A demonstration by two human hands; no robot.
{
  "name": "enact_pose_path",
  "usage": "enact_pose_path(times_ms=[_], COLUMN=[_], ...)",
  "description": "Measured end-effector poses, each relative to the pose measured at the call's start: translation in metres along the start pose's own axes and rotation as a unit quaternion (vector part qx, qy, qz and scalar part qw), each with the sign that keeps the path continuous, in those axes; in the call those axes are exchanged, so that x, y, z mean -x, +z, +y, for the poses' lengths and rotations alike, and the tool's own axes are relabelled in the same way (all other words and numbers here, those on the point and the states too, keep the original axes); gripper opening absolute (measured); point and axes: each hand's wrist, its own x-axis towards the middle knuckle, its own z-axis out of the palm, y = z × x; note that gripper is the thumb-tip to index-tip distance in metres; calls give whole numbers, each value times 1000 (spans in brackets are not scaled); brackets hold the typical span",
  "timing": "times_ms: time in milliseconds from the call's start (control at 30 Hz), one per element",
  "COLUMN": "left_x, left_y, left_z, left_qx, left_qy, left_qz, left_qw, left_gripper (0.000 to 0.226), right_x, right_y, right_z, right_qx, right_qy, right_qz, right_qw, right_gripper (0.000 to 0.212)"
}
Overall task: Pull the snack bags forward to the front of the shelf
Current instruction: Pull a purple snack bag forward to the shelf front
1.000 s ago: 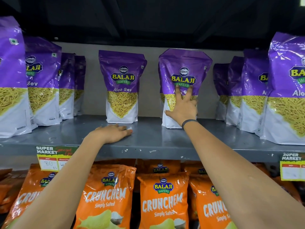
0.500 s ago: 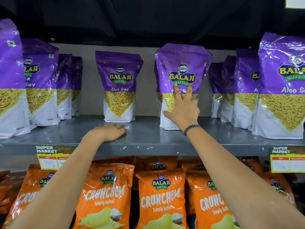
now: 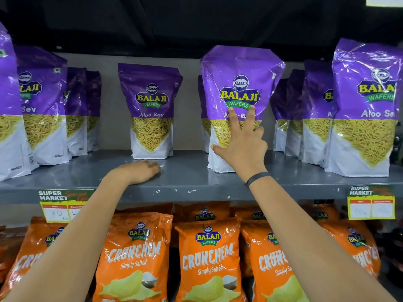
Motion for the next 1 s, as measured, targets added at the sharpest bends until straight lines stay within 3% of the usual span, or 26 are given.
enact_pose_path(times_ms=[1000], left_x=[6], left_y=[-3], left_z=[4], left_qx=[14], left_qy=[-12], left_qz=[-4], left_qw=[1000], left_gripper=[51], right_x=[37], right_y=[-32], right_z=[4], right_qx=[-10], right_qy=[-22], right_qz=[62], right_qw=[998], right_gripper=[96])
